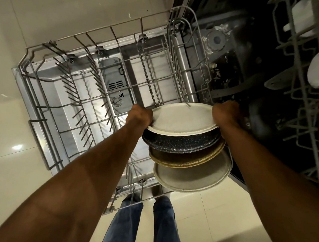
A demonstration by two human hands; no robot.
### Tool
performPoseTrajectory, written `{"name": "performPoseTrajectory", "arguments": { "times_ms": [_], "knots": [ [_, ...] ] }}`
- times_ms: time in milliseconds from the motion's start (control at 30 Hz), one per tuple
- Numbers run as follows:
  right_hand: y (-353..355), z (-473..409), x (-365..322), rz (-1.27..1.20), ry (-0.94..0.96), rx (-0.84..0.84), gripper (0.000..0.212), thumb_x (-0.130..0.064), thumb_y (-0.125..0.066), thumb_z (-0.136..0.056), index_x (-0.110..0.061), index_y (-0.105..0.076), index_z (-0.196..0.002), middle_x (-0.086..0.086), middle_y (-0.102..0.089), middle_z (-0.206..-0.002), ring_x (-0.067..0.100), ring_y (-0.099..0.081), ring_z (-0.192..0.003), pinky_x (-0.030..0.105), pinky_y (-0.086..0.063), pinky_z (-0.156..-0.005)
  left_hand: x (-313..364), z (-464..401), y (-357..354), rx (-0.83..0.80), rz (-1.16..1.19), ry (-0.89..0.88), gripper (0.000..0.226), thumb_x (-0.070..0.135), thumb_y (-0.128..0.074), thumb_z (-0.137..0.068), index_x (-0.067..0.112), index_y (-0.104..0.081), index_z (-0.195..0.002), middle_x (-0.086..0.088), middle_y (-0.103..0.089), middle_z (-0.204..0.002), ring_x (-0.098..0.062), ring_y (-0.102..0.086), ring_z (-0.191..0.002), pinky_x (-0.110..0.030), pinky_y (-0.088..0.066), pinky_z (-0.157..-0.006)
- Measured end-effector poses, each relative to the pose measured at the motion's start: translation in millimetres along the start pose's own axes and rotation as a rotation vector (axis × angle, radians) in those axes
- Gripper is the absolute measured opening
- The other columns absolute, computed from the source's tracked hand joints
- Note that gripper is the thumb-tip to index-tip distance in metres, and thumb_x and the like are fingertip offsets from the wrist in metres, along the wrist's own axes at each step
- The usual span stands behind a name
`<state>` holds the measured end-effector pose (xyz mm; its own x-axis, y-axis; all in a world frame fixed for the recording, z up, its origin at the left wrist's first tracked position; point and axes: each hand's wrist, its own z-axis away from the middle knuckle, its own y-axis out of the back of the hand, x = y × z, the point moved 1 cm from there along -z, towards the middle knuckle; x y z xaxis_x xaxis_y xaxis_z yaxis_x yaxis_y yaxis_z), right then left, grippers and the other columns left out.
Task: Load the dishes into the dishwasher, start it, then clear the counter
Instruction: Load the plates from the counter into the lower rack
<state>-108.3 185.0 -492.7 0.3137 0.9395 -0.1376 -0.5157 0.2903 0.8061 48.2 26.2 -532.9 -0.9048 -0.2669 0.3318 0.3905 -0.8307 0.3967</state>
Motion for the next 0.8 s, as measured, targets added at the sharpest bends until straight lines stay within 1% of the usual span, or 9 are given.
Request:
{"name": "performPoseTrajectory", "arguments": {
  "times_ms": [133,233,300,367,467,533,600,700,800],
  "knots": [
    [8,13,1,-0.008,0.051,-0.016,0.036,-0.027,-0.054,-0.088,-0.006,-0.065,-0.115,0.018,-0.063,-0.121,0.038,-0.059,-0.110,0.046,-0.050,-0.092,2,9,4,-0.005,0.007,-0.021,0.031,0.015,-0.055,-0.086,-0.001,-0.066,-0.110,-0.016,-0.069,-0.105,-0.031,-0.066,-0.094,-0.035,-0.053,-0.079],
    [14,29,6,0.042,0.118,-0.025,0.032,-0.028,-0.055,-0.091,-0.008,-0.065,-0.114,0.014,-0.062,-0.121,0.034,-0.059,-0.108,0.030,-0.041,-0.080,3,18,7,0.004,-0.016,-0.038,0.038,0.019,-0.056,-0.090,-0.001,-0.060,-0.123,-0.018,-0.064,-0.118,-0.033,-0.061,-0.106,-0.033,-0.049,-0.085],
    [25,54,10,0.059,0.166,-0.026,0.036,-0.028,-0.054,-0.095,-0.012,-0.059,-0.127,0.013,-0.050,-0.134,0.033,-0.051,-0.119,0.029,-0.033,-0.082,2,33,15,-0.024,-0.015,-0.053,0.037,0.018,-0.056,-0.091,-0.003,-0.061,-0.121,-0.021,-0.064,-0.119,-0.036,-0.060,-0.110,-0.037,-0.050,-0.091],
    [32,74,16,0.062,0.253,-0.024,0.039,-0.029,-0.055,-0.095,-0.015,-0.054,-0.131,0.012,-0.041,-0.142,0.032,-0.047,-0.123,0.030,-0.034,-0.087,1,47,21,-0.076,0.005,-0.059,0.035,0.016,-0.056,-0.091,-0.007,-0.062,-0.117,-0.023,-0.064,-0.117,-0.038,-0.060,-0.111,-0.042,-0.051,-0.094],
    [37,102,21,0.051,0.351,-0.056,0.041,-0.034,-0.058,-0.093,-0.015,-0.056,-0.129,0.011,-0.041,-0.141,0.034,-0.048,-0.122,0.041,-0.040,-0.101,-3,75,33,-0.089,-0.013,-0.107,0.030,0.019,-0.059,-0.092,-0.005,-0.064,-0.110,-0.015,-0.067,-0.110,-0.029,-0.063,-0.103,-0.032,-0.050,-0.083],
    [44,115,22,0.053,0.368,-0.075,0.043,-0.038,-0.058,-0.093,-0.015,-0.055,-0.130,0.011,-0.041,-0.141,0.034,-0.045,-0.125,0.047,-0.038,-0.104,-2,93,40,-0.121,-0.072,-0.152,0.034,0.023,-0.059,-0.092,-0.002,-0.064,-0.114,-0.017,-0.066,-0.113,-0.033,-0.062,-0.107,-0.033,-0.048,-0.082],
    [53,128,21,0.072,0.400,-0.083,0.045,-0.038,-0.057,-0.094,-0.015,-0.054,-0.132,0.011,-0.041,-0.142,0.033,-0.042,-0.129,0.045,-0.036,-0.107,0,111,44,-0.167,-0.118,-0.189,0.036,0.024,-0.055,-0.095,-0.003,-0.061,-0.118,-0.020,-0.063,-0.119,-0.037,-0.058,-0.113,-0.036,-0.047,-0.089],
    [67,146,16,0.105,0.460,-0.072,0.045,-0.042,-0.055,-0.094,-0.019,-0.054,-0.134,0.008,-0.043,-0.143,0.030,-0.041,-0.130,0.041,-0.035,-0.106,6,136,52,-0.169,-0.194,-0.232,0.041,0.028,-0.053,-0.098,0.001,-0.056,-0.128,-0.018,-0.058,-0.130,-0.033,-0.054,-0.120,-0.027,-0.040,-0.088],
    [83,165,11,0.147,0.540,-0.060,0.045,-0.041,-0.053,-0.096,-0.018,-0.053,-0.134,0.007,-0.044,-0.142,0.028,-0.040,-0.129,0.036,-0.033,-0.102,12,162,61,-0.154,-0.264,-0.352,0.046,0.031,-0.050,-0.100,0.002,-0.050,-0.136,-0.018,-0.054,-0.137,-0.032,-0.051,-0.125,-0.030,-0.039,-0.100]
  ]
}}
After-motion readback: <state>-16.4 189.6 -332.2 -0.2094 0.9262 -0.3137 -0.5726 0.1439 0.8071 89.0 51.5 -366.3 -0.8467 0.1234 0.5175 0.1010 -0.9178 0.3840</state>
